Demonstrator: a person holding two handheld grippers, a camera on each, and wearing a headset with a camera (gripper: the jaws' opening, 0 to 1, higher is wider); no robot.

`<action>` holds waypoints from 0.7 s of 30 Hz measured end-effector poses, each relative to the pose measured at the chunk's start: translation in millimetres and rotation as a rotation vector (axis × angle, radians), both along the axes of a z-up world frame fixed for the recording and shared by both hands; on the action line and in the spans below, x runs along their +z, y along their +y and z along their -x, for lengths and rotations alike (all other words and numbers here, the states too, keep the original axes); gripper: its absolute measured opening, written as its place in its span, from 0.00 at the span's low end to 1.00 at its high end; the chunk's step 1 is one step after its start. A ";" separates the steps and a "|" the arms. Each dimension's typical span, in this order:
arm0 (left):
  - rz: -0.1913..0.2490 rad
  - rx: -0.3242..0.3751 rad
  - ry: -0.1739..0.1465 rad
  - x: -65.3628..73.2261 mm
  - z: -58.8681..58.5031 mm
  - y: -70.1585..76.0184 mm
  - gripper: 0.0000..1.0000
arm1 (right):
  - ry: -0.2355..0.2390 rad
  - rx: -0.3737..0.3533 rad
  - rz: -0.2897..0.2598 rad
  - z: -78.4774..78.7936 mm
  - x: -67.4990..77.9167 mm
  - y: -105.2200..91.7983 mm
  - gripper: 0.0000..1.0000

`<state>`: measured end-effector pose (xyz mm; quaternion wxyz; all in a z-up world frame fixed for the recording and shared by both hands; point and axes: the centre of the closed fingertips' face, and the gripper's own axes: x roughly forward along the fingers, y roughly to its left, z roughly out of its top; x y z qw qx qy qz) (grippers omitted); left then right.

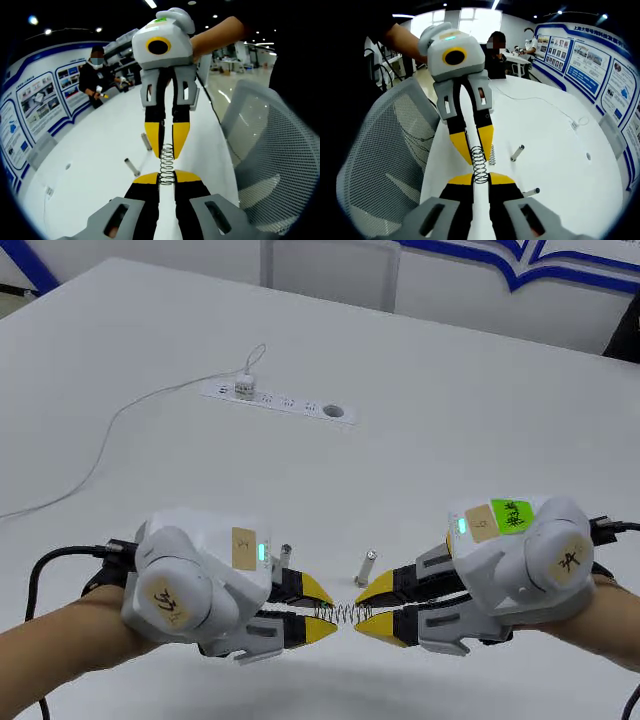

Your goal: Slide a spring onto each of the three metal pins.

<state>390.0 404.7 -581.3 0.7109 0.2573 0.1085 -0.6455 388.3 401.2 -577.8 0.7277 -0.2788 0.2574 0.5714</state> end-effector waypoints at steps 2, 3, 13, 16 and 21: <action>0.001 0.000 0.000 -0.2 -0.3 0.4 0.10 | 0.018 -0.003 -0.040 0.9 5.3 2.1 0.11; -0.001 0.000 -0.001 -0.4 -0.3 0.7 0.10 | 0.021 -0.005 -0.053 1.0 7.3 3.2 0.11; -0.005 0.004 0.001 -1.9 -0.4 2.7 0.10 | 0.032 0.010 -0.127 4.2 21.4 16.2 0.11; 0.000 0.013 0.006 -1.2 -1.3 2.6 0.10 | 0.029 0.006 -0.137 3.5 23.2 17.7 0.11; 0.013 0.018 0.009 0.7 -1.8 0.9 0.10 | 0.028 -0.003 -0.164 3.0 28.1 19.5 0.11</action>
